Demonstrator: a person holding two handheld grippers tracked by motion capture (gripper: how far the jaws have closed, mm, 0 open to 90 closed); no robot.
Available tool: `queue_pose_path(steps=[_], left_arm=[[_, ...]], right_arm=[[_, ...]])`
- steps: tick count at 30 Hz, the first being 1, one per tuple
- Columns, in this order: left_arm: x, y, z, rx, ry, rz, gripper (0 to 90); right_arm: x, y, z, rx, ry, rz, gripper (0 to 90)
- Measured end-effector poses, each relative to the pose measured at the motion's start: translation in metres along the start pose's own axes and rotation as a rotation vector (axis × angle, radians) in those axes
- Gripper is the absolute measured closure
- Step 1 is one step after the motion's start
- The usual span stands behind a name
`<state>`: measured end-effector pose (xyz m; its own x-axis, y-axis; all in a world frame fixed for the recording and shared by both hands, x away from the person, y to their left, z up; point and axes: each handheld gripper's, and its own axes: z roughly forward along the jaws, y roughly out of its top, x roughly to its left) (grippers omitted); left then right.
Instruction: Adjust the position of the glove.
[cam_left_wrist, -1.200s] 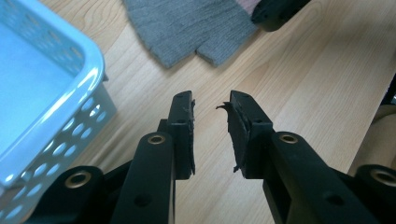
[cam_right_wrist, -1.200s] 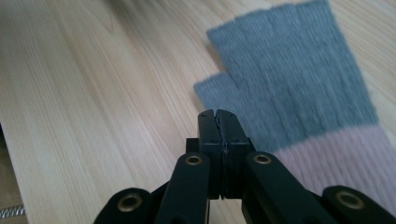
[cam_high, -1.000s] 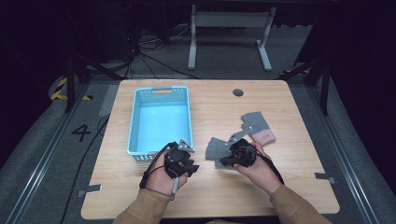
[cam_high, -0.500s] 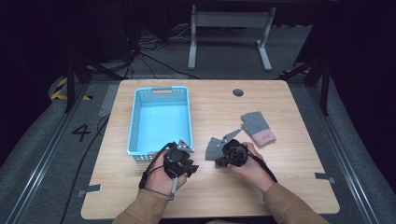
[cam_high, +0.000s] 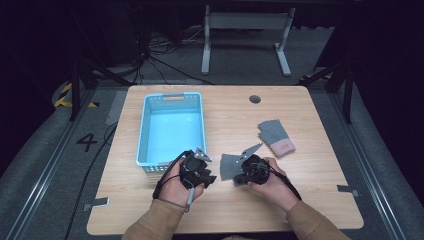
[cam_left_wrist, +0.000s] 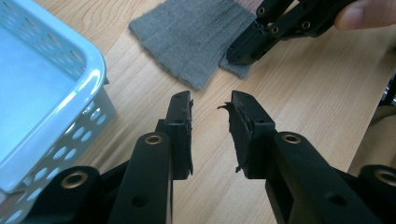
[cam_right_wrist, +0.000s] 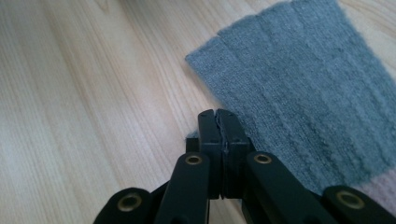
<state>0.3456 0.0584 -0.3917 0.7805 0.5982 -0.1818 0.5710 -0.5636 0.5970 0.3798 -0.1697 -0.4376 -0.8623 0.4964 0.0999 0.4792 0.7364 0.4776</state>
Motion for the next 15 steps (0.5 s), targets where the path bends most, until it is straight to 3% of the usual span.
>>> queue_pose_path(steps=[7, 10, 15], left_arm=[[0.000, 0.001, 0.002, 0.005, 0.000, 0.004, 69.6], [0.001, 0.001, -0.001, -0.003, -0.001, -0.003, 69.1], [0.003, 0.001, -0.002, -0.006, -0.001, -0.008, 68.5]], right_arm=[[0.003, -0.003, -0.002, -0.001, -0.002, -0.004, 90.0], [0.004, -0.002, -0.008, -0.047, 0.015, -0.010, 90.0], [0.003, -0.002, -0.024, -0.107, 0.001, -0.019, 90.0]])
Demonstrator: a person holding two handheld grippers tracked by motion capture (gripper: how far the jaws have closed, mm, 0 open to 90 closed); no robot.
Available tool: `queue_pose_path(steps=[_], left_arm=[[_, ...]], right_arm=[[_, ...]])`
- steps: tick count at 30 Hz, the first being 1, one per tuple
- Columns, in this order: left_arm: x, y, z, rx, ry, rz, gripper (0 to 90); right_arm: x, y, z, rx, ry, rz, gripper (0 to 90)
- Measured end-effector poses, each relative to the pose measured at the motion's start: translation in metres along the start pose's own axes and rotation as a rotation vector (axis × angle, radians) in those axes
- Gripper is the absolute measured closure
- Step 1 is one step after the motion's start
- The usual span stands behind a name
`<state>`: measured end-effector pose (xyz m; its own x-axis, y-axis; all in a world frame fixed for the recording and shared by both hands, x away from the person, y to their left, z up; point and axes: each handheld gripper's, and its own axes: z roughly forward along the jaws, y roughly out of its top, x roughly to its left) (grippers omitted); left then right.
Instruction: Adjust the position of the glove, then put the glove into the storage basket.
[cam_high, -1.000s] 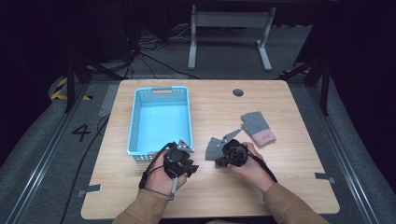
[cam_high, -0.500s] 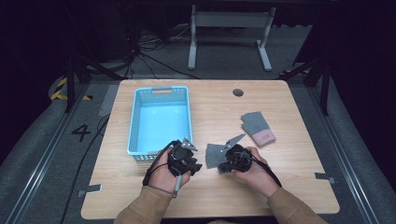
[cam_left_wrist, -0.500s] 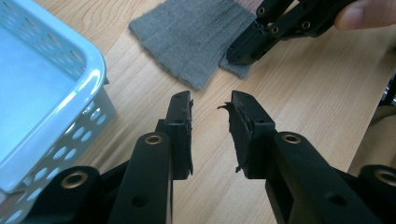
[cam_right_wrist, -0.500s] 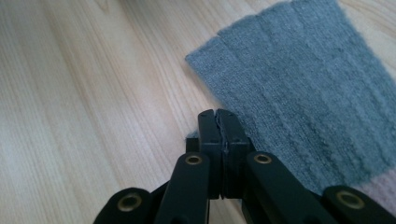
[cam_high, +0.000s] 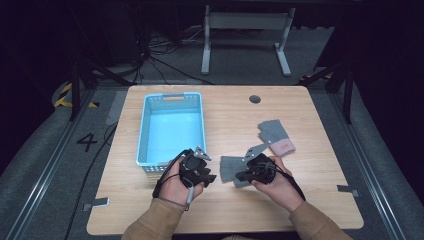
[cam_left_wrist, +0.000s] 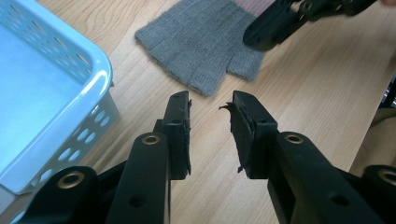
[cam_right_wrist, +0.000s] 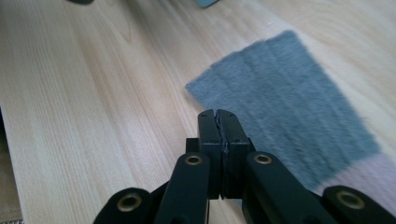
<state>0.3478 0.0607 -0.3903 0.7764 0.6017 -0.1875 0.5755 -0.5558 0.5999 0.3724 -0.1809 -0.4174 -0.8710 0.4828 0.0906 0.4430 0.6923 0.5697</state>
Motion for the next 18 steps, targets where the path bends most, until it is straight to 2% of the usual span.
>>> queue_pose_path(steps=[7, 18], left_arm=[[0.001, 0.000, -0.002, -0.007, 0.000, -0.003, 67.9], [0.002, 0.000, -0.002, -0.006, -0.003, -0.008, 67.5]], right_arm=[[-0.011, -0.004, -0.023, -0.060, -0.047, 0.038, 90.0], [-0.026, -0.008, -0.043, -0.105, -0.090, 0.093, 89.7]])
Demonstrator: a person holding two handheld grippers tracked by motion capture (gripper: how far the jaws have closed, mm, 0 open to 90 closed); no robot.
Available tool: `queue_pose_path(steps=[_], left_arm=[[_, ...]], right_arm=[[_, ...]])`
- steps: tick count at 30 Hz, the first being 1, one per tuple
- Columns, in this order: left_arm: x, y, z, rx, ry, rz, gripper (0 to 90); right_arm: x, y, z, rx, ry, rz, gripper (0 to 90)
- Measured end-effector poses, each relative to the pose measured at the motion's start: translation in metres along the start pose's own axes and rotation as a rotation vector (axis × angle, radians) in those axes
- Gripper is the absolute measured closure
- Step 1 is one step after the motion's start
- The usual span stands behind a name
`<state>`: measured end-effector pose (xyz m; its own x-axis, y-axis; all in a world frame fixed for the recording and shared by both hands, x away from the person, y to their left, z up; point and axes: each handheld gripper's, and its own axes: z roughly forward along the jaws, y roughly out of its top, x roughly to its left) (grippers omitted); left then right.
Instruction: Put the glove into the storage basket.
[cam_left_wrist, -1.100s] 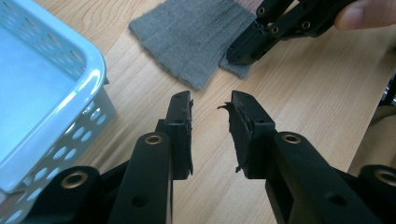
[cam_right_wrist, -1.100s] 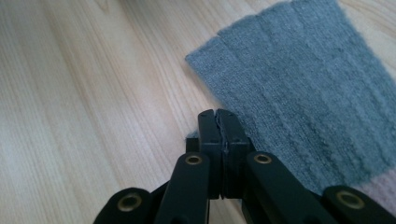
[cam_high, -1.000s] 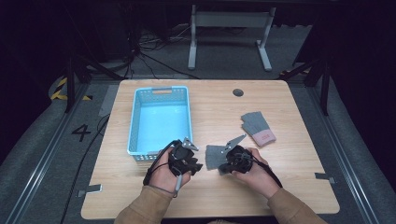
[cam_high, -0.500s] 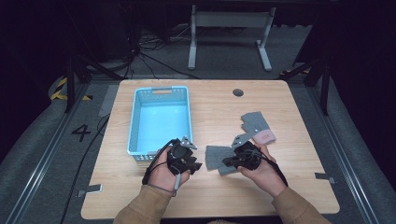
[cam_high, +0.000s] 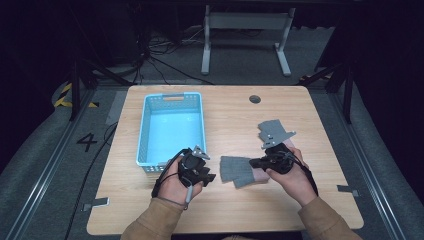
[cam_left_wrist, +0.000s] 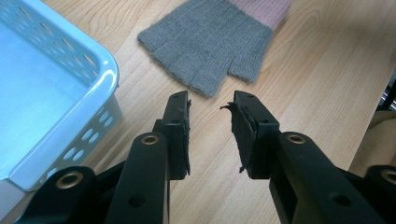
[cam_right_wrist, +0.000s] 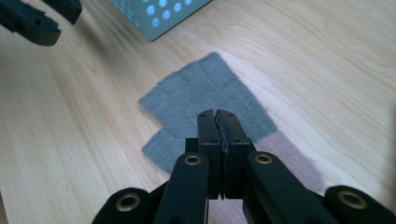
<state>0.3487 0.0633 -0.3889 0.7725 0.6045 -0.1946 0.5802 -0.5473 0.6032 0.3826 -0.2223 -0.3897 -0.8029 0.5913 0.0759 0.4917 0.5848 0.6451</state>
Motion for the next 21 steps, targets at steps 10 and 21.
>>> queue_pose_path(steps=[10, 21], left_arm=[[0.005, -0.003, -0.003, 0.002, 0.002, -0.020, 66.1], [0.010, -0.005, -0.007, -0.006, 0.005, -0.036, 65.8]], right_arm=[[-0.032, 0.008, -0.015, 0.002, -0.094, 0.082, 72.4], [-0.087, 0.016, -0.018, 0.037, -0.208, 0.184, 57.0]])
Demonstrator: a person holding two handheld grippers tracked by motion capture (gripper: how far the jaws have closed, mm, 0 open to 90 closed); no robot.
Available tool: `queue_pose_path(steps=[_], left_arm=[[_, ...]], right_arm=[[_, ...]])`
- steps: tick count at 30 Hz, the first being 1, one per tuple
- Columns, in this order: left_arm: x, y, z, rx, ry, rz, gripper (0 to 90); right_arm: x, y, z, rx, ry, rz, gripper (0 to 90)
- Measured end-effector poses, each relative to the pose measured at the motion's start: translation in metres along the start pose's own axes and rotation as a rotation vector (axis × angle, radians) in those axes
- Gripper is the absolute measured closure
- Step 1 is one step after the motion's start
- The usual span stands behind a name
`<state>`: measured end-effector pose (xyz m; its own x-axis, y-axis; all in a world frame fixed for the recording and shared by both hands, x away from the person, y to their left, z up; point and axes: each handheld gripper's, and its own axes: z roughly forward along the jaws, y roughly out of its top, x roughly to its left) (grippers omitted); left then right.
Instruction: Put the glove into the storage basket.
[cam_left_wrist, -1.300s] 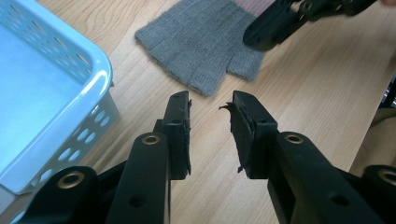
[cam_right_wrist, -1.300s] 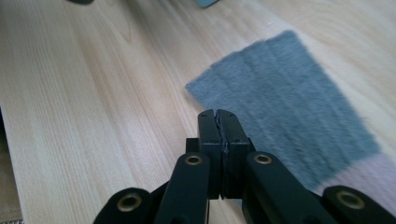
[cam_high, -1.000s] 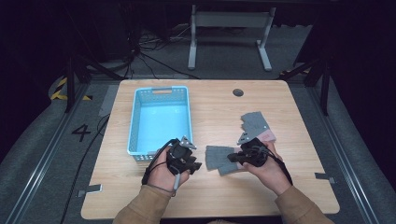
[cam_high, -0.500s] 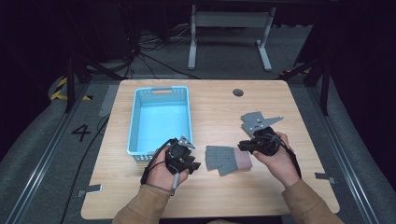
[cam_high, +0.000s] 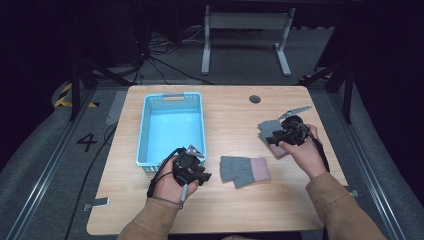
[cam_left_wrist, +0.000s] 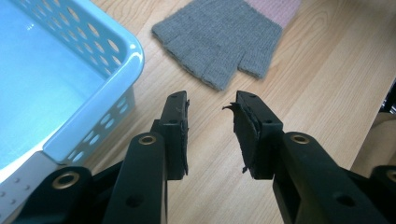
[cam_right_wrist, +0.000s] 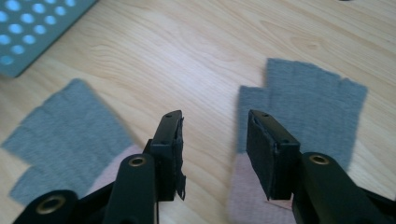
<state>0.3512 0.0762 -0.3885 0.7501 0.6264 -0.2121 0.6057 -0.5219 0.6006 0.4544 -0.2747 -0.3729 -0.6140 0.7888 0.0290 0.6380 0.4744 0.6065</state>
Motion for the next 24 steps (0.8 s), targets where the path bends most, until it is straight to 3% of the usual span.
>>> queue_pose_path(steps=[9, 24], left_arm=[[0.002, -0.001, -0.002, -0.002, 0.003, -0.007, 65.7], [0.003, -0.002, -0.002, 0.002, -0.001, -0.007, 65.6]], right_arm=[[-0.031, 0.003, 0.019, 0.014, -0.059, 0.047, 53.5], [-0.061, -0.002, 0.058, 0.143, -0.130, 0.123, 50.7]])
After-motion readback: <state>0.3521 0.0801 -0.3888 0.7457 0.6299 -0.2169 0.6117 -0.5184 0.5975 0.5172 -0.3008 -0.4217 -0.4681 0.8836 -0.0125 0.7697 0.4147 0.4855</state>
